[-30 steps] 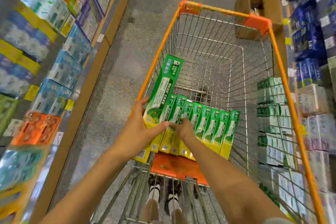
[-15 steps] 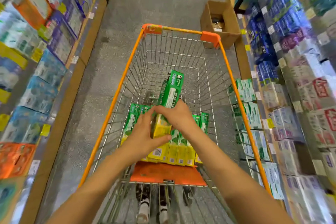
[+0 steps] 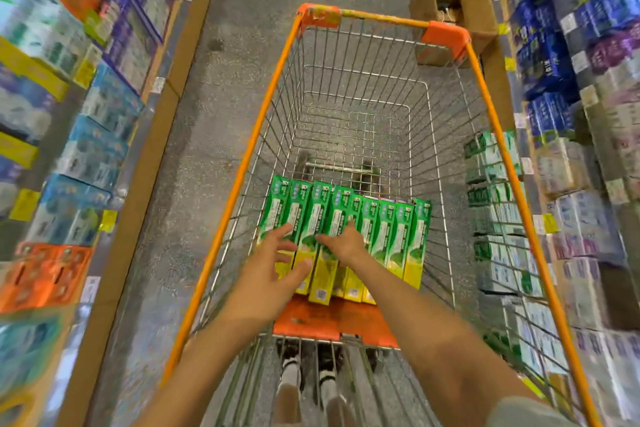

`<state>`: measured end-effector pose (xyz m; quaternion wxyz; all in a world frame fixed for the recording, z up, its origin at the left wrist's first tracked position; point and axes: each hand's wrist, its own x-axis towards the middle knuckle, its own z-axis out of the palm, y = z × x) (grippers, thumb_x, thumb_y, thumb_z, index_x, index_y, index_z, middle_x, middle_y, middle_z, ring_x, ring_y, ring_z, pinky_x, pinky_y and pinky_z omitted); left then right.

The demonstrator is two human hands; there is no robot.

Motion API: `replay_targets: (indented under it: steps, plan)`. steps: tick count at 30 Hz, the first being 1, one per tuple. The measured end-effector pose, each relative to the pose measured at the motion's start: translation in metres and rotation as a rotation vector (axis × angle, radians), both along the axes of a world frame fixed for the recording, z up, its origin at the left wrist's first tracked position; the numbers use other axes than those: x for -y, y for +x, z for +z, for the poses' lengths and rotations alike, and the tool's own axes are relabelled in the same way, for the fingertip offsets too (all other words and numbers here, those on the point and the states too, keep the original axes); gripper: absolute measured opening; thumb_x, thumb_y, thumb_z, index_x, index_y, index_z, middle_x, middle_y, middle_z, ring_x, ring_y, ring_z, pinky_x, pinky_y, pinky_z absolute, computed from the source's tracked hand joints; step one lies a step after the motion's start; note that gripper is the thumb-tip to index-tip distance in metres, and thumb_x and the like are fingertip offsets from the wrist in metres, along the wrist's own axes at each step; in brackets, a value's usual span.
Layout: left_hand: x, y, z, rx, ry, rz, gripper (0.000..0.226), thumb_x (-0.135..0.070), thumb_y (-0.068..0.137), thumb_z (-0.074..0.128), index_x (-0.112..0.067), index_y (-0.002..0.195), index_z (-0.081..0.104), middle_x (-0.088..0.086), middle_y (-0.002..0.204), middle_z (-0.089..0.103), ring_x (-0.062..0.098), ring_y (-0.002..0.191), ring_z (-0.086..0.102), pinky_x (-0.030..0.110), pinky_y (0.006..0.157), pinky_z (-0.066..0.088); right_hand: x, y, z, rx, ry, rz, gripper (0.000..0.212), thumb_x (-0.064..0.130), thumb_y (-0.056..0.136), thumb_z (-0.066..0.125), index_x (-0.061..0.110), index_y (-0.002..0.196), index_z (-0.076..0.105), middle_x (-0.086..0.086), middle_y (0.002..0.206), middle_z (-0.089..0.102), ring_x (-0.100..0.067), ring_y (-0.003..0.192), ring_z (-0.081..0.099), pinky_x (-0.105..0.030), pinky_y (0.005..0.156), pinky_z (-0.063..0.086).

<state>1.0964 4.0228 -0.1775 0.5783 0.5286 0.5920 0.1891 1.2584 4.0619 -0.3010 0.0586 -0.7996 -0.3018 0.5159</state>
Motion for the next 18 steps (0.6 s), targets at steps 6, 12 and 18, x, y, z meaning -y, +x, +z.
replay_targets:
  steps: [6, 12, 18]
  plan:
    - [0.0, 0.007, -0.008, 0.023, -0.014, -0.013, 0.043, -0.03, 0.084, 0.064, -0.038, 0.118, 0.039, -0.012, 0.102, 0.053, 0.012, 0.098, 0.056, 0.03, 0.083, 0.048, 0.002, -0.009, -0.022, 0.011, 0.014, -0.003, 0.098, 0.044, 0.082, 0.068, -0.006, 0.145, 0.013, -0.022, 0.135, 0.047, -0.032, 0.118, 0.052, -0.035, 0.084, 0.046]
    - [0.004, 0.011, -0.01, -0.002, -0.01, -0.105, 0.036, -0.022, 0.09, 0.06, -0.041, 0.116, 0.044, -0.012, 0.103, 0.055, 0.013, 0.096, 0.059, 0.03, 0.083, 0.05, 0.0, 0.001, -0.016, 0.074, 0.065, 0.087, 0.086, 0.047, 0.09, 0.056, -0.009, 0.143, 0.018, -0.002, 0.066, 0.04, -0.015, 0.061, 0.045, -0.021, 0.041, 0.026]
    - [-0.004, 0.008, 0.017, -0.055, 0.048, -0.177, 0.03, -0.013, 0.089, 0.062, -0.03, 0.112, 0.053, -0.006, 0.097, 0.058, 0.015, 0.085, 0.057, 0.018, 0.064, 0.047, 0.016, 0.031, 0.076, 0.084, 0.272, 0.109, 0.073, 0.042, 0.086, 0.064, -0.004, 0.135, 0.036, -0.02, 0.119, 0.059, -0.029, 0.103, 0.06, -0.032, 0.08, 0.046]
